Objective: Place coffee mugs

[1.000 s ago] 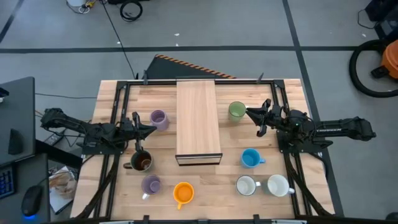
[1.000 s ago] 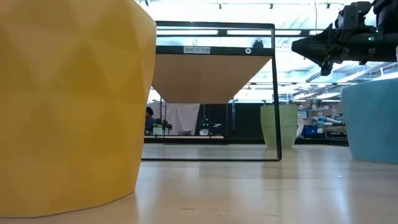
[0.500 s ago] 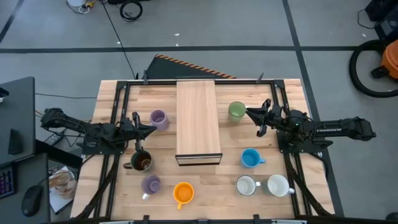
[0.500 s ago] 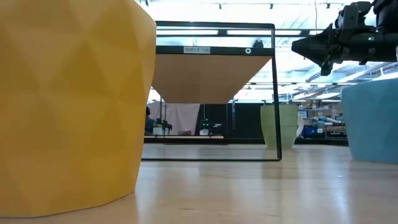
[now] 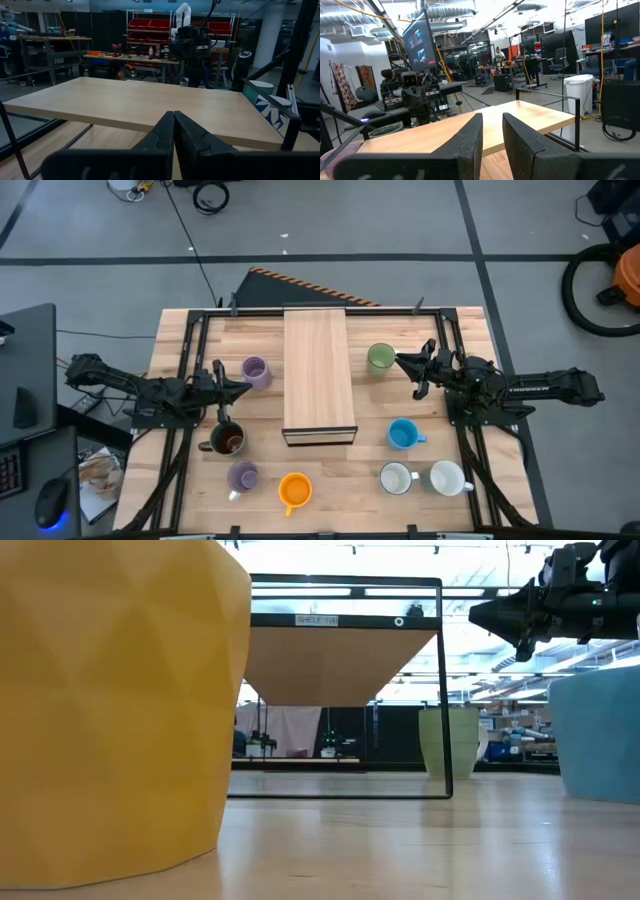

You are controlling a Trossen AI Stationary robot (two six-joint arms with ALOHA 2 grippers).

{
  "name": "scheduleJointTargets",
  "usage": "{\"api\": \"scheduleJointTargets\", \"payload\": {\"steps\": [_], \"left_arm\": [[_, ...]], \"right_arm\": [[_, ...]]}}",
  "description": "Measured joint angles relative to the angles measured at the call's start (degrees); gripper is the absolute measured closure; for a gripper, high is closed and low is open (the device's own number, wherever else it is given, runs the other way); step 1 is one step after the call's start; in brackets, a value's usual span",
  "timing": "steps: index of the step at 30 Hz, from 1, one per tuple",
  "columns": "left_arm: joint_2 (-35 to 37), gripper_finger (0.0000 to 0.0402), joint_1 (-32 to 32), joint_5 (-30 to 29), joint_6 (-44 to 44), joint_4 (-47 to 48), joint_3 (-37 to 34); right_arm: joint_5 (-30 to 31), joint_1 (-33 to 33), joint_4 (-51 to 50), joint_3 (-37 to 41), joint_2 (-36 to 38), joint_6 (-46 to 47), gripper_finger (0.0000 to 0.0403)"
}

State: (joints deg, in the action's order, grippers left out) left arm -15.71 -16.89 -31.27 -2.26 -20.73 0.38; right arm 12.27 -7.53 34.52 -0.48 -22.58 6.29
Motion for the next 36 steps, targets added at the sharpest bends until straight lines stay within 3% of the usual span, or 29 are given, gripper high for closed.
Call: {"api": "scheduleJointTargets", "payload": {"steps": [14, 18, 23, 30, 32, 36], "left_arm": [[-0.02, 0.0386, 0.00, 0.00, -1.64, -0.23, -0.02], [0.02, 0.0386, 0.00, 0.43, -4.15, -5.36, 0.00], [0.00, 0.0386, -0.02, 4.44, -4.26, -11.63, 0.00], [-0.02, 0.0386, -0.02, 4.57, -12.58, -12.85, -0.01], [0.00, 0.0386, 0.12, 4.55, -14.68, -11.22, 0.52], [-0.09, 0.0386, 0.95, 4.59, -17.64, 2.31, 7.18]], "right_arm": [[0.00, 0.00, 0.04, -0.01, -0.01, -1.25, 0.0323], [0.00, -0.04, 0.15, 0.00, -0.01, -7.04, 0.0323], [0.00, -0.07, 1.72, 0.01, 0.01, -7.47, 0.0323], [0.00, -0.06, 4.33, 0.01, 0.00, -3.86, 0.0323], [0.00, -0.06, 4.62, 0.01, -0.01, -2.02, 0.0323], [-0.15, -0.07, 5.81, 0.01, -0.01, 4.94, 0.0323]]}}
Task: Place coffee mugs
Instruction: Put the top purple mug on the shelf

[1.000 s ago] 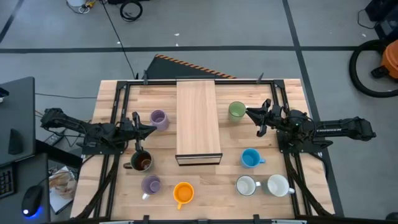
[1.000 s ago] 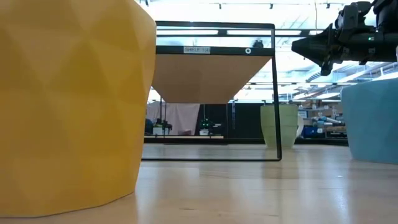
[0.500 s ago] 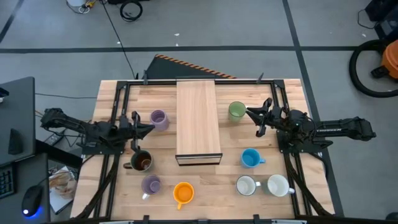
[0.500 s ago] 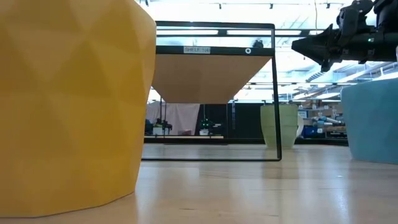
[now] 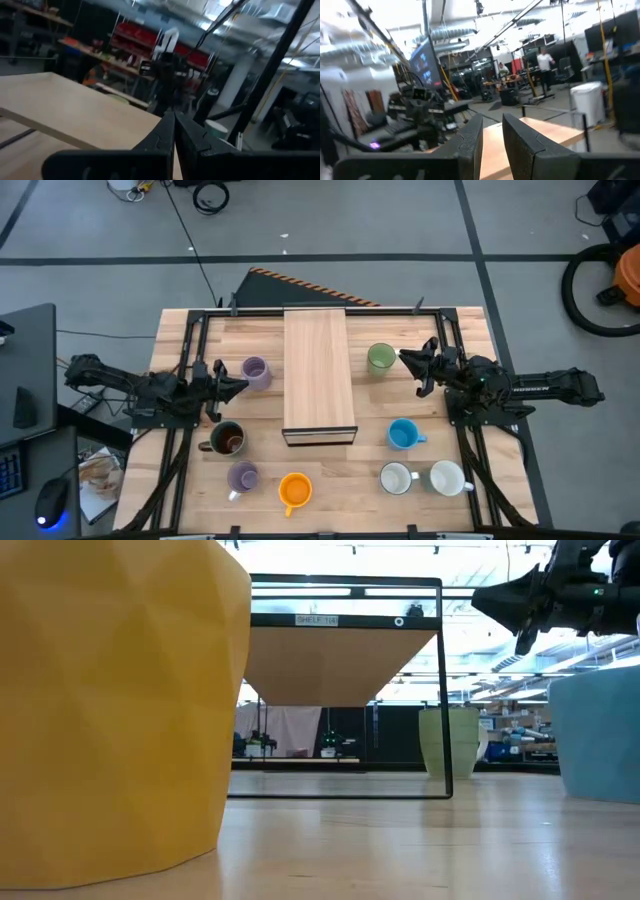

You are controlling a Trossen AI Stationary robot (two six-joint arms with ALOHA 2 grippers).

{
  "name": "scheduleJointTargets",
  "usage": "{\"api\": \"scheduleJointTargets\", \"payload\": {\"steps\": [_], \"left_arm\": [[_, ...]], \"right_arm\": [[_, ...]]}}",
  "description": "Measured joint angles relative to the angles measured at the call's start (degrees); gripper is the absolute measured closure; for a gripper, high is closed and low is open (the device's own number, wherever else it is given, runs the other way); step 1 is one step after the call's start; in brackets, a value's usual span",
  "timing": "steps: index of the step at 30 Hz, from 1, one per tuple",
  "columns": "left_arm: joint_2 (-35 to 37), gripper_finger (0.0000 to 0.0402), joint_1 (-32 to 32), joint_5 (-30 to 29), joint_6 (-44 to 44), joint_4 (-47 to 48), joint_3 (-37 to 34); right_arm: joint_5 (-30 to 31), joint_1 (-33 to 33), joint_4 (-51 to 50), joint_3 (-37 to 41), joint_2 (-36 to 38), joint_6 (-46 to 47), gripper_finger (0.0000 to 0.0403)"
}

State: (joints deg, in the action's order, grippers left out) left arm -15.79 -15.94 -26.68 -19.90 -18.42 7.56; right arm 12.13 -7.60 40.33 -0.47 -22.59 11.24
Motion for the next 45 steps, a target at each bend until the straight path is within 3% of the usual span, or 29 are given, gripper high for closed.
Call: {"api": "scheduleJointTargets", "payload": {"steps": [6, 13, 18, 21, 26, 31, 34, 37, 45], "left_arm": [[-4.33, 0.0386, 2.63, -1.50, -1.00, 18.69, 11.26], [-14.94, 0.0386, 9.20, -1.57, -2.74, 33.93, 22.36], [-20.80, 0.0386, 13.54, -1.59, 4.05, 36.18, 25.88], [-23.04, 0.0386, 14.18, -1.53, 0.76, 36.42, 25.79], [-26.27, 0.0386, 16.18, 4.67, -4.03, 39.84, 28.58], [-30.76, 0.0386, 20.28, 11.59, -5.56, 52.46, 36.37], [-33.80, 0.0384, 21.40, 12.17, -6.52, 58.48, 39.08], [-37.36, 0.0362, 22.14, 12.53, -7.02, 61.22, 40.21], [-48.03, 0.0250, 25.10, 18.83, -6.94, 64.50, 44.46]], "right_arm": [[-1.10, 0.00, -1.43, 0.00, -0.11, 7.46, 0.0323], [-0.09, -0.11, -1.11, -1.24, -3.15, 1.32, 0.0328], [-4.07, -0.09, -0.89, -5.42, -6.05, -4.43, 0.0328], [-5.84, -0.09, -1.04, -6.85, -7.89, -8.43, 0.0328], [-4.29, -0.11, -0.92, -6.99, -10.50, -12.90, 0.0328], [-4.31, -0.11, 4.30, -7.02, -12.64, -17.36, 0.0327], [-4.25, -0.11, 4.27, -7.02, -12.76, -18.83, 0.0327], [-4.25, -0.12, 4.03, -7.17, -12.75, -19.36, 0.0326], [-6.02, -1.67, -4.41, -11.88, -15.26, -20.06, 0.0325]]}}
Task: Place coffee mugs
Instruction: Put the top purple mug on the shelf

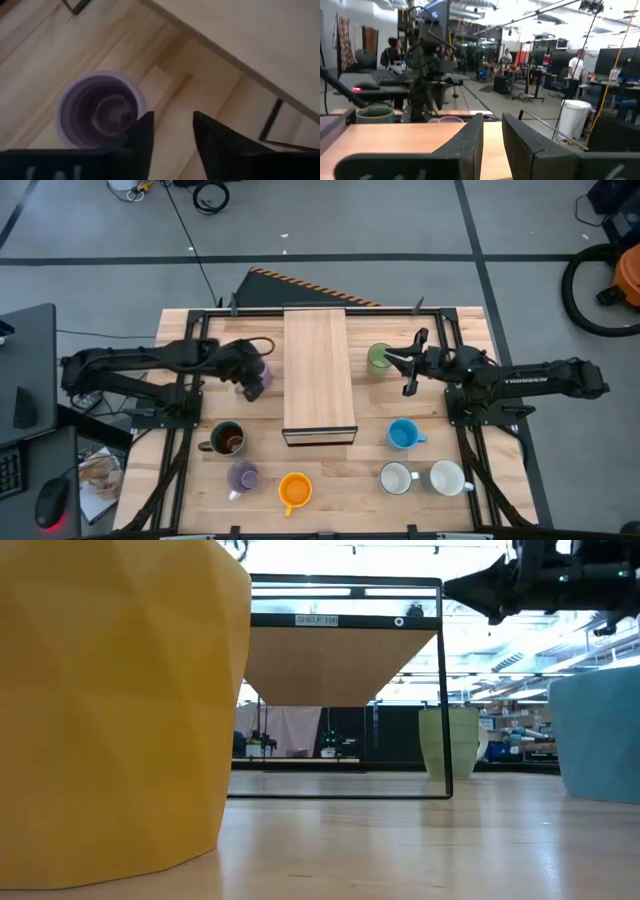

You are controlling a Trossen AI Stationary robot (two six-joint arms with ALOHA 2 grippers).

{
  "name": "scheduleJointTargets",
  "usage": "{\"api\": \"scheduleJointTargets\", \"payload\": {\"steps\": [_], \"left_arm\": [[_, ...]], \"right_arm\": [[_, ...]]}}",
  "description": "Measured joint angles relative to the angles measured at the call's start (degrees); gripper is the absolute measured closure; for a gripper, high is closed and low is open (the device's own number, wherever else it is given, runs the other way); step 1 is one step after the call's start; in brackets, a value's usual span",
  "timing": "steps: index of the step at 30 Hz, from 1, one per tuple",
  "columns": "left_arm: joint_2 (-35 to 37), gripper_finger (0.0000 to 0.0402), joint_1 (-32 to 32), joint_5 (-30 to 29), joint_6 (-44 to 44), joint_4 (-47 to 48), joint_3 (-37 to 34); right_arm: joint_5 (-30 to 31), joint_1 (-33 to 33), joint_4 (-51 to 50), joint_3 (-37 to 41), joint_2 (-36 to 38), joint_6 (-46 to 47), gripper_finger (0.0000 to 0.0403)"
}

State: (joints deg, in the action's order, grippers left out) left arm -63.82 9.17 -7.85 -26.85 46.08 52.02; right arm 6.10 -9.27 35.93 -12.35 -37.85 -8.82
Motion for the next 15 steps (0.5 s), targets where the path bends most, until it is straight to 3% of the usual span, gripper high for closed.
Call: {"api": "scheduleJointTargets", "payload": {"steps": [9, 15], "left_arm": [[-8.82, 0.0234, 3.54, 0.07, -2.36, 5.83, 4.96], [-13.38, 0.0221, 5.06, 1.91, 2.65, 6.62, 5.11]], "right_arm": [[-2.35, -0.71, 3.21, -0.82, -5.07, -0.33, 0.0325], [-3.34, -0.71, 6.03, -0.84, -7.37, -0.20, 0.0325]]}}
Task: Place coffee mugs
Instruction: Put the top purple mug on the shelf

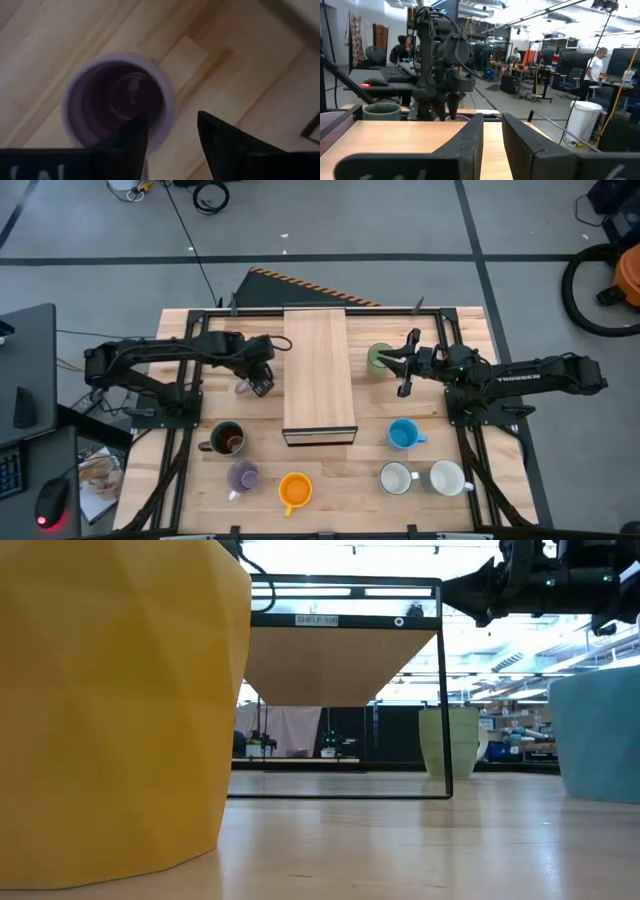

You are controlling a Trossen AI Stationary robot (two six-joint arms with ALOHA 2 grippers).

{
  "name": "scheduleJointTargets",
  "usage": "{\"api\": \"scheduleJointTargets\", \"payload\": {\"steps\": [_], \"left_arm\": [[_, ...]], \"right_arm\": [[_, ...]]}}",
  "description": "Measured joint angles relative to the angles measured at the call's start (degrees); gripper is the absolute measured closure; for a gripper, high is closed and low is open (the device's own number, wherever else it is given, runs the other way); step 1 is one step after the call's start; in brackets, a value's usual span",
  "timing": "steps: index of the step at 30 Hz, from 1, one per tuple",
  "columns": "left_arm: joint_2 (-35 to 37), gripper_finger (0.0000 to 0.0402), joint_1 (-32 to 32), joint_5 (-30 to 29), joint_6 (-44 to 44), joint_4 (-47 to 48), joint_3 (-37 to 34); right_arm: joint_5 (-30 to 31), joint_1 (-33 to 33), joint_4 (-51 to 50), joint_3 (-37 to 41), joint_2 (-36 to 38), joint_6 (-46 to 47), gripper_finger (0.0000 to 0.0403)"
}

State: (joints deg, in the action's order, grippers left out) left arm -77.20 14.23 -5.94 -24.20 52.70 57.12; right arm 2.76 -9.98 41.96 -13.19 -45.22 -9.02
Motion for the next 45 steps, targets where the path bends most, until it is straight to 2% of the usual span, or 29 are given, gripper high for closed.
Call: {"api": "scheduleJointTargets", "payload": {"steps": [5, 15, 19, 26, 29, 36, 40, 43, 45], "left_arm": [[-3.06, 0.0218, 0.99, -0.04, 3.10, -0.66, 0.05], [-7.73, 0.0245, 1.81, -1.49, 6.58, -1.88, -0.24], [-7.96, 0.0276, 1.85, -1.91, 9.14, -1.75, -0.24], [-7.99, 0.0362, 2.07, -1.58, 14.76, -1.33, -0.35], [-7.99, 0.0363, 2.13, -1.53, 17.71, -0.76, -0.09], [-8.03, 0.0363, 3.79, 0.31, 24.07, 9.15, 7.98], [-7.96, 0.0363, 4.68, 0.40, 31.55, 15.13, 14.69], [-7.92, 0.0363, 4.98, -1.32, 40.08, 17.58, 18.87], [-7.92, 0.0363, 4.94, -5.10, 45.07, 18.88, 21.58]], "right_arm": [[0.00, 0.00, 0.44, 0.00, -1.22, 0.12, 0.0325], [-0.04, 0.00, 1.07, 0.02, -2.46, 0.46, 0.0325], [-0.02, 0.00, 1.27, 0.02, -2.84, 0.48, 0.0325], [0.00, 0.00, 1.77, 0.02, -2.90, 0.48, 0.0325], [0.03, 0.00, 1.77, 0.02, -2.92, 0.48, 0.0325], [0.13, 0.00, 2.24, 0.02, -2.90, 0.46, 0.0325], [0.13, 0.00, 2.25, 0.02, -2.90, 0.47, 0.0325], [0.13, 0.00, 2.25, 0.02, -2.90, 0.46, 0.0325], [0.13, 0.00, 2.25, 0.04, -2.90, 0.46, 0.0325]]}}
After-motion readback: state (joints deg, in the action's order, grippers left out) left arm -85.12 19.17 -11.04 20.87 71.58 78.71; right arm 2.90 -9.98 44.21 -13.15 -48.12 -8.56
